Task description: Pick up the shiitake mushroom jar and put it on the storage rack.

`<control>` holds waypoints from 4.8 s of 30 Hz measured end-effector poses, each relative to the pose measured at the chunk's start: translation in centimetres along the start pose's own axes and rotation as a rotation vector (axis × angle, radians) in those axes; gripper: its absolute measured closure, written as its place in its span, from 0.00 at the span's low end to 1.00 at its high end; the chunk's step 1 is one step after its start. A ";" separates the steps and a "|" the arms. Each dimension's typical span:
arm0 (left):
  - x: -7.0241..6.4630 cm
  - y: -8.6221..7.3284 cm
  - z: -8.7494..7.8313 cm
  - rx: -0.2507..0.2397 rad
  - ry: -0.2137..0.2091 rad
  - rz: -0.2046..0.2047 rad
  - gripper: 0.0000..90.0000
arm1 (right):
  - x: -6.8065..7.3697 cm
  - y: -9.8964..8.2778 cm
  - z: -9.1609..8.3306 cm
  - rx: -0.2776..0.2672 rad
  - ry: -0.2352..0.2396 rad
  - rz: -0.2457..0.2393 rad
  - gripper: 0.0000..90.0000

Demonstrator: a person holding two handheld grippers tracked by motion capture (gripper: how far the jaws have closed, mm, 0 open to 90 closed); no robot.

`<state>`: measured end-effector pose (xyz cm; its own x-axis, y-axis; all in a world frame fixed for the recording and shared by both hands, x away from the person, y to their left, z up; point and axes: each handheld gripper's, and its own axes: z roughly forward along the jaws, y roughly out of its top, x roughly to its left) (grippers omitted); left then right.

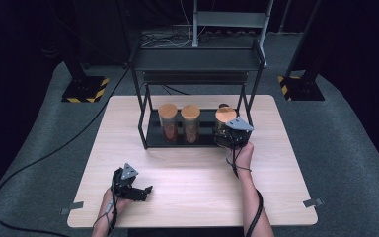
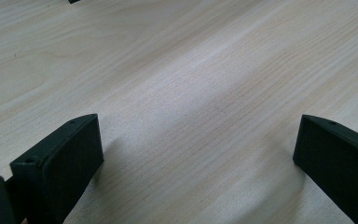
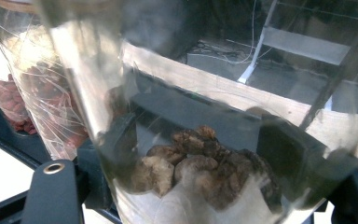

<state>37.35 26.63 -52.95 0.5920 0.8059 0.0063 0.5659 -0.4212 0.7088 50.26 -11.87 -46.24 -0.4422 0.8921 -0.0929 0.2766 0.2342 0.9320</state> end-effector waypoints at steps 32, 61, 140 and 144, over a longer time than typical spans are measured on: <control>0.0 0.0 0.0 0.000 0.000 0.000 0.01 | 0.3 0.3 1.9 0.018 0.014 -0.001 0.28; 0.0 0.0 0.0 0.000 0.000 -0.001 0.01 | 0.4 0.3 3.7 0.042 0.033 0.015 0.28; 0.0 0.0 0.0 -0.001 0.000 -0.004 0.01 | 1.4 -0.8 2.4 0.266 0.053 0.060 0.02; 0.0 0.0 0.0 0.000 0.000 -0.004 0.01 | 2.2 -1.0 0.9 0.279 0.057 0.032 0.01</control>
<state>37.28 26.63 -52.96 0.5893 0.8079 0.0033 0.5684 -0.4175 0.7090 49.83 -9.83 -47.70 -0.4746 0.8793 -0.0383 0.5115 0.3110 0.8010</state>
